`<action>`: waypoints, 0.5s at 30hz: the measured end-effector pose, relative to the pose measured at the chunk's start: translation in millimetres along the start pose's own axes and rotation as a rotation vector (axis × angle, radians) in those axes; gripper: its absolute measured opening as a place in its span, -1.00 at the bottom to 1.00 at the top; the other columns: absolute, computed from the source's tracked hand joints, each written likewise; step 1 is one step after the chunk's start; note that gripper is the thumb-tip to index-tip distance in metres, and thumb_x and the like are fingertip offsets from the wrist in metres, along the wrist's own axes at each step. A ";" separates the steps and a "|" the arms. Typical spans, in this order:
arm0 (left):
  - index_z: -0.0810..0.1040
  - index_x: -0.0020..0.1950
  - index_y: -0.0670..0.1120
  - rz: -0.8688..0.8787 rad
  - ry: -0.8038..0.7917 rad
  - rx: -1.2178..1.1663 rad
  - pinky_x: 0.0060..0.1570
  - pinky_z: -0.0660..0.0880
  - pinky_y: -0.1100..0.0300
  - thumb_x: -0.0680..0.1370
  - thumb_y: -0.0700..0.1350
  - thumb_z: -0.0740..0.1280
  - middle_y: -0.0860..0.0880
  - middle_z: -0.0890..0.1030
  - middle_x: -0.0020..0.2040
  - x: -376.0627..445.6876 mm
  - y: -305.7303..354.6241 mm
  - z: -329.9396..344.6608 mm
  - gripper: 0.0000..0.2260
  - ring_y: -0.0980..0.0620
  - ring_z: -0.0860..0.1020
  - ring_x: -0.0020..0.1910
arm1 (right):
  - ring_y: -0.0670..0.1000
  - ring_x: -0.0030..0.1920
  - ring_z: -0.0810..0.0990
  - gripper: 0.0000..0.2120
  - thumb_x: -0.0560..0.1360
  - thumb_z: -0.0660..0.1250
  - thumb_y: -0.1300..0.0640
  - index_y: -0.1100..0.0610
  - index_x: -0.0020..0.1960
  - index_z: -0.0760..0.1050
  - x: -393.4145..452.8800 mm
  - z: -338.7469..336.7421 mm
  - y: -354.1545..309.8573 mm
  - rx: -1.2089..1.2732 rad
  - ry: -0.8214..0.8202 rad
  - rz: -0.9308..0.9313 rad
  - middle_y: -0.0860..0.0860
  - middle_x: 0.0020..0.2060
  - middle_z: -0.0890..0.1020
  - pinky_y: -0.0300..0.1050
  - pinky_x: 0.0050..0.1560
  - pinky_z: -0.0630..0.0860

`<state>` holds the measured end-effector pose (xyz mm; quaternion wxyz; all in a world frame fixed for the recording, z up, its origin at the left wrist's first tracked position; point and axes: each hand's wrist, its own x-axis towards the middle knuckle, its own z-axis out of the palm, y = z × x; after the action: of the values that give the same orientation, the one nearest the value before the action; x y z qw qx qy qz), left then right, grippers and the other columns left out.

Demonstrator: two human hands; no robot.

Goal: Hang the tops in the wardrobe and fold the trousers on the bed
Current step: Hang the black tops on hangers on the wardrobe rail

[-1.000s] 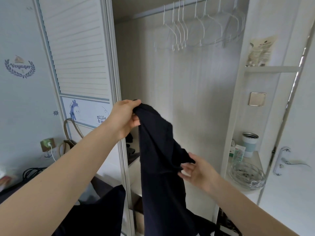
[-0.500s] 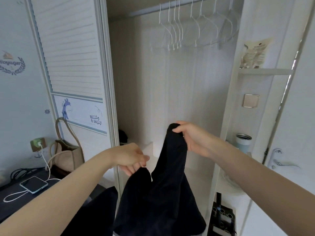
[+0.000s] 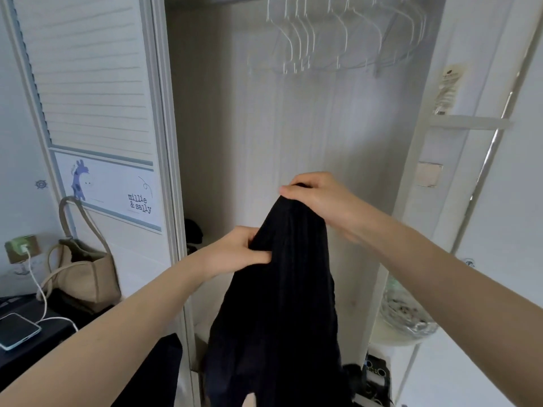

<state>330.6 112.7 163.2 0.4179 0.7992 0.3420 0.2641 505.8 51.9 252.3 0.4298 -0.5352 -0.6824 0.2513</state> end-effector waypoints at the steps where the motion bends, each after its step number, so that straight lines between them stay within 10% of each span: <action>1: 0.60 -0.18 -0.13 -0.012 -0.027 0.065 -0.15 0.54 0.20 0.50 -0.26 0.42 -0.01 0.63 -0.26 3.3 -7.6 -4.8 -0.93 0.09 0.63 -0.24 | -0.07 -0.24 0.56 -0.80 0.50 0.36 0.07 0.20 -0.19 0.59 4.9 -2.8 -1.1 -0.023 0.017 -0.008 0.01 -0.30 0.57 -0.21 -0.18 0.46; 7: 0.55 -0.24 -0.11 -0.277 -0.079 0.491 -0.27 0.45 0.35 0.53 -0.19 0.34 -0.03 0.57 -0.37 34.9 -60.3 -63.5 -0.86 0.05 0.55 -0.34 | -0.03 -0.25 0.58 -0.90 0.44 0.36 0.18 0.14 -0.24 0.60 49.9 -28.1 -3.6 -0.056 0.196 -0.028 0.04 -0.31 0.60 -0.15 -0.18 0.50; 15: 0.61 -0.02 -0.21 -0.320 0.152 -0.186 -0.44 0.47 0.31 0.25 -0.04 0.56 -0.06 0.66 -0.38 82.9 -49.7 -155.9 -0.60 0.11 0.63 -0.41 | 0.01 -0.29 0.51 -0.92 0.38 0.34 0.19 0.12 -0.24 0.44 91.8 -30.7 29.0 -0.566 0.097 0.089 -0.01 -0.33 0.51 -0.17 -0.34 0.37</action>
<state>255.9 273.0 212.1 0.4996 0.6702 0.4695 0.2843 541.7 143.9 273.6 0.2841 -0.6746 -0.6799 0.0438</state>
